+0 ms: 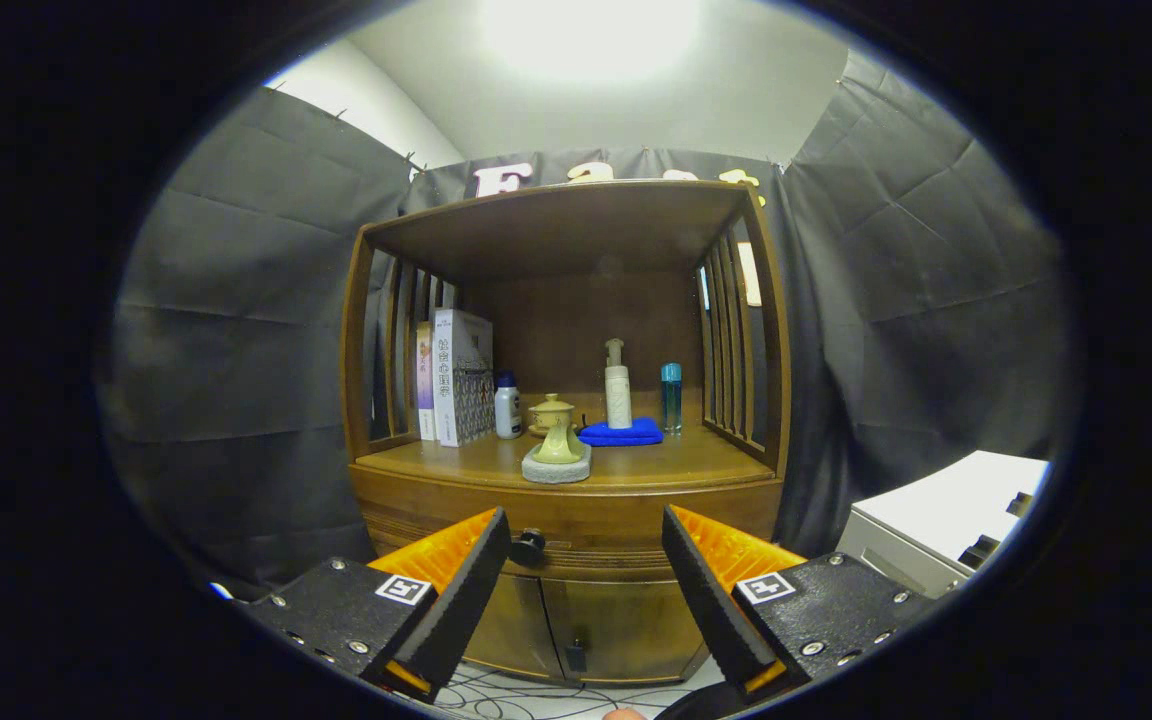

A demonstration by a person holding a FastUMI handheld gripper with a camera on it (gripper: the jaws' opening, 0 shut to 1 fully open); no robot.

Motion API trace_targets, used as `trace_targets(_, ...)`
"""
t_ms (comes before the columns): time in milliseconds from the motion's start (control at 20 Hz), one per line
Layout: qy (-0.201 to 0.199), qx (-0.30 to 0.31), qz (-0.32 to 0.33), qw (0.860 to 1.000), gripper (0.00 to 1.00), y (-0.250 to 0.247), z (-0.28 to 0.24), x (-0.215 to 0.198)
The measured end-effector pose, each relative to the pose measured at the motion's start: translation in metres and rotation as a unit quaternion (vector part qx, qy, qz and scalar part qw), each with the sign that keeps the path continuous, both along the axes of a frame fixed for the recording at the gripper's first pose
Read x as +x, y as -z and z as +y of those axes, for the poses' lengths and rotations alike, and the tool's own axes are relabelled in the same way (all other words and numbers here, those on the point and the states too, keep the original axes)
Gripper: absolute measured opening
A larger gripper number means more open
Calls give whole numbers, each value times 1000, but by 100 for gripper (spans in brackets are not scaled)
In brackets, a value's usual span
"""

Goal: Pull open the drawer, take out the items inside it, and place them on the countertop above the cabinet.

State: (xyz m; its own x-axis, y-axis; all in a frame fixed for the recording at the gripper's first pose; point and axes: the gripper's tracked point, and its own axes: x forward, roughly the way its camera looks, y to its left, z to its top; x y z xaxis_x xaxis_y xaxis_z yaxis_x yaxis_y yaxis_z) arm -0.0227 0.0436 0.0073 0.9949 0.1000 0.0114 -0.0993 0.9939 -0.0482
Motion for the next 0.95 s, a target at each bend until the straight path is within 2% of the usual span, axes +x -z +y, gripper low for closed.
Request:
trace_targets(400, -2, 0, 17, 1000, 95, 17, -1, 0)
trace_targets(950, -11, 4, 9, 1000, 95, 12, 3, -1)
